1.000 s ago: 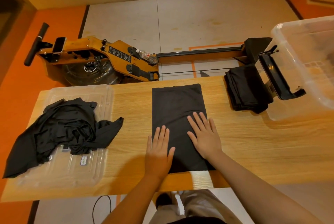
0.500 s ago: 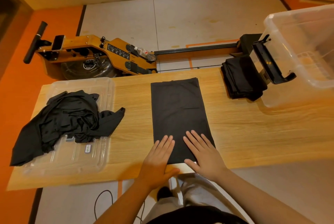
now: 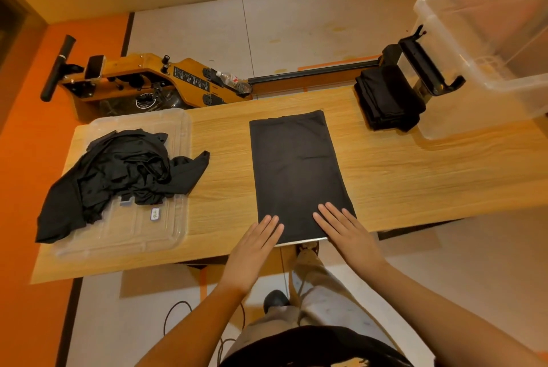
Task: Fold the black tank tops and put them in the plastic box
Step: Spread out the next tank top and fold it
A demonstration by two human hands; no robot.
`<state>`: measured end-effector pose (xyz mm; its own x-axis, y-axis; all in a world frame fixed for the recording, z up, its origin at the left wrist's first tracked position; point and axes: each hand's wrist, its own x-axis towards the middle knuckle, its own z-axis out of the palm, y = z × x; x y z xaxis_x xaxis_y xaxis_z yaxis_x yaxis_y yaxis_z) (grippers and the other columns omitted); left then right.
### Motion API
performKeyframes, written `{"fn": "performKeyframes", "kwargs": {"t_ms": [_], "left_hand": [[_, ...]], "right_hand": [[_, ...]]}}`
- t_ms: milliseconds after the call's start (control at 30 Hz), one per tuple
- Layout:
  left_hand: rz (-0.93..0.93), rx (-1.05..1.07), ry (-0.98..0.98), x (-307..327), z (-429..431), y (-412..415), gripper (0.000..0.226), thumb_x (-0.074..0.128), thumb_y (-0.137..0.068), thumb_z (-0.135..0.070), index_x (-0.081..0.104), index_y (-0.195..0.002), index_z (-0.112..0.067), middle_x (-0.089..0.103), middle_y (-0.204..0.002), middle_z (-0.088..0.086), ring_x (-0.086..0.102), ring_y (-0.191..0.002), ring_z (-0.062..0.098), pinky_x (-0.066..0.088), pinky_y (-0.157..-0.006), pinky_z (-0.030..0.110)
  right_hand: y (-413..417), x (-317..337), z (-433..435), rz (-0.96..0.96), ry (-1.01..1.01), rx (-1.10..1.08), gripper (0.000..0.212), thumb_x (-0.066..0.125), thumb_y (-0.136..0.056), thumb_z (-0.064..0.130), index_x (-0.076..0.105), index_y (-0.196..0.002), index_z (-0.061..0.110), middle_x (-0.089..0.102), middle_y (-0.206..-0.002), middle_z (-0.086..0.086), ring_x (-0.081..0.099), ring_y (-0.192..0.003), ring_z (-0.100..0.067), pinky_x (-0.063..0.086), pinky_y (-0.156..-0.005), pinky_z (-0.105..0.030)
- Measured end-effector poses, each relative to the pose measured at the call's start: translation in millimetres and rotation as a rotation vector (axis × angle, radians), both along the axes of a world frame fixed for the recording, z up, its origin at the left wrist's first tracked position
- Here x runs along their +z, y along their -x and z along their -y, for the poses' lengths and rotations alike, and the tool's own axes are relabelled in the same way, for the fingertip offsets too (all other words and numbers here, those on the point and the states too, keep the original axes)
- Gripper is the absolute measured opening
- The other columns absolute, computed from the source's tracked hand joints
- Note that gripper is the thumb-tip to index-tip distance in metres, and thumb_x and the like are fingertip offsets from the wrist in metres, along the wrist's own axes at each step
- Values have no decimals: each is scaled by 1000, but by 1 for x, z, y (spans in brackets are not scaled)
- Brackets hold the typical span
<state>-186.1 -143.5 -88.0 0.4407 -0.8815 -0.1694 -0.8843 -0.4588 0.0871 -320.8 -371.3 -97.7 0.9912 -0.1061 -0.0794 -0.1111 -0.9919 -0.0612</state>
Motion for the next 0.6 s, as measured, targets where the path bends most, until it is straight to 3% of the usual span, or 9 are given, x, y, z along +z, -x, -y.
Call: {"fn": "performKeyframes", "kwargs": {"t_ms": [167,267,400,500,600], "left_hand": [[5,-4,-19,10,-4,8,109,82,-38,18,51,-138,-15,51,-143,7,44,-134,19,33,-108,41],[-39,12,-27,16,-5,11,100,79,-51,17,48,-141,-16,45,-147,5,35,-137,15,25,-112,39],[-116,53,11,25,-8,18,75,76,-69,7,53,-136,-19,47,-146,0,41,-136,11,21,-114,37],[-192,107,132,35,-9,21,53,55,-93,-1,48,-140,-23,37,-151,-8,30,-141,5,7,-119,30],[-212,149,270,46,-10,16,38,58,-94,-9,60,-129,-23,54,-138,-7,47,-132,10,13,-116,34]], "right_hand": [[9,7,-8,-15,-28,9,118,75,-41,-20,31,-145,15,47,-145,-9,40,-135,-21,7,-116,-31],[14,8,-10,-4,-57,6,107,78,-40,-19,49,-138,13,52,-141,-7,39,-133,-18,8,-115,-30],[22,9,-12,-8,-102,-1,99,87,-47,-7,52,-136,15,51,-142,-3,41,-135,-16,19,-112,-30],[22,11,-11,25,-113,-16,99,83,-40,-14,58,-132,15,56,-137,-4,51,-128,-18,37,-107,-32],[20,17,-5,125,-238,-46,81,78,-54,-17,62,-127,14,61,-131,-5,59,-119,-21,49,-94,-37]]}}
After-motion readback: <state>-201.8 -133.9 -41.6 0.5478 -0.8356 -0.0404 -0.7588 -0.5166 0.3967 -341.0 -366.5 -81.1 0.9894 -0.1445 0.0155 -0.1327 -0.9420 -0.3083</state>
